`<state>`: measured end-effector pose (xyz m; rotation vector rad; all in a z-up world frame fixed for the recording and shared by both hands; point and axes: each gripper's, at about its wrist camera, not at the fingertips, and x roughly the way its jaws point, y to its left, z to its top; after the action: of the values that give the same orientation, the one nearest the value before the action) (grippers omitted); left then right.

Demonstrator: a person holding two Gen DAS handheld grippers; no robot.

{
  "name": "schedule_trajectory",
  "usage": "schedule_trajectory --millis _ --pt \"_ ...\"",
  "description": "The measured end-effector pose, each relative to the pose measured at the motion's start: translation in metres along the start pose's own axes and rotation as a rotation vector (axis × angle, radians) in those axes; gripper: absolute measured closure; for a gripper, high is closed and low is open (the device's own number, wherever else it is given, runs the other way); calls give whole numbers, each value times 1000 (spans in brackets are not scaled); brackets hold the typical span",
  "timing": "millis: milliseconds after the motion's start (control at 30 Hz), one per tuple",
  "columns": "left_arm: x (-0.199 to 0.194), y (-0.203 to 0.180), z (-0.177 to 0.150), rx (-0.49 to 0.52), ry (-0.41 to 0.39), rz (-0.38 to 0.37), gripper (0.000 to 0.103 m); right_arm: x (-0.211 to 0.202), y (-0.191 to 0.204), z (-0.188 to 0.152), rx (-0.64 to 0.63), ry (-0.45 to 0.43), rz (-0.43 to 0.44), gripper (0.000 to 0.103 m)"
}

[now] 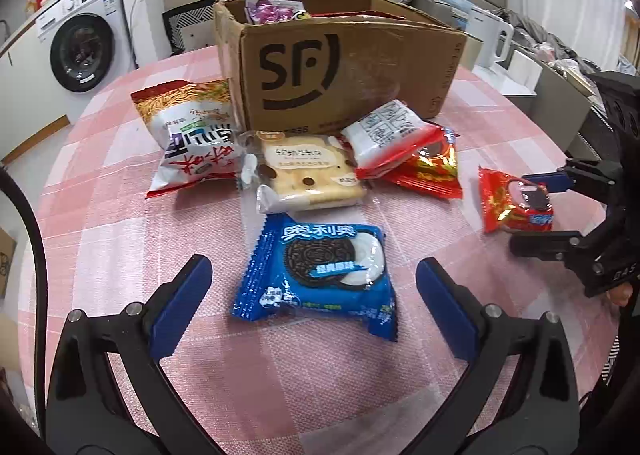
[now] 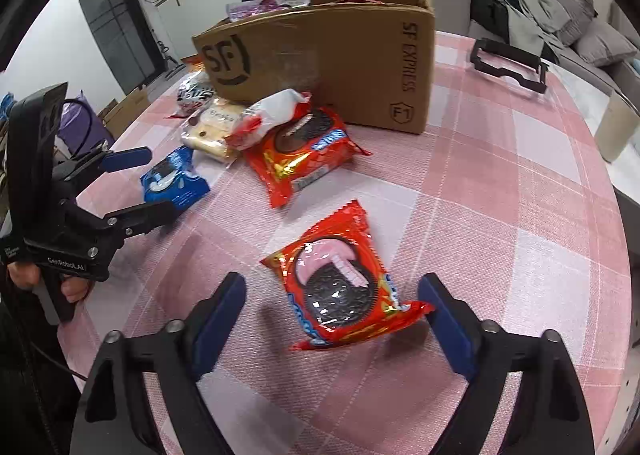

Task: Organize snacks
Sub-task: 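Withdraw both tools from the box and move the right tool toward the red Oreo pack, then close the right tool on the red Oreo pack while the left tool closes on the blue Oreo pack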

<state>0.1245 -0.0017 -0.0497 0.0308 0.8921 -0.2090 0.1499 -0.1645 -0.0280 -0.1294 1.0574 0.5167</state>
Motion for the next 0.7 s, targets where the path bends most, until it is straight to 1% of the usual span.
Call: schedule_trajectory --millis 100,167,233,367,500,700 --pt "1 1 0 4 -2 -2 1 0 7 -1 -30 3 7 24" --pt "2 1 -1 13 1 8 1 -1 10 -1 -42 3 21 31" --pt "3 0 -5 20 11 26 1 -1 14 -2 -52 0 32 32" --pt "6 1 -5 19 20 26 1 2 23 -1 -72 -7 48 33" --pt "10 5 -6 1 32 42 1 3 29 0 -85 -15 71 34" --pt "16 6 -5 8 49 49 1 6 33 3 -84 -29 69 39"
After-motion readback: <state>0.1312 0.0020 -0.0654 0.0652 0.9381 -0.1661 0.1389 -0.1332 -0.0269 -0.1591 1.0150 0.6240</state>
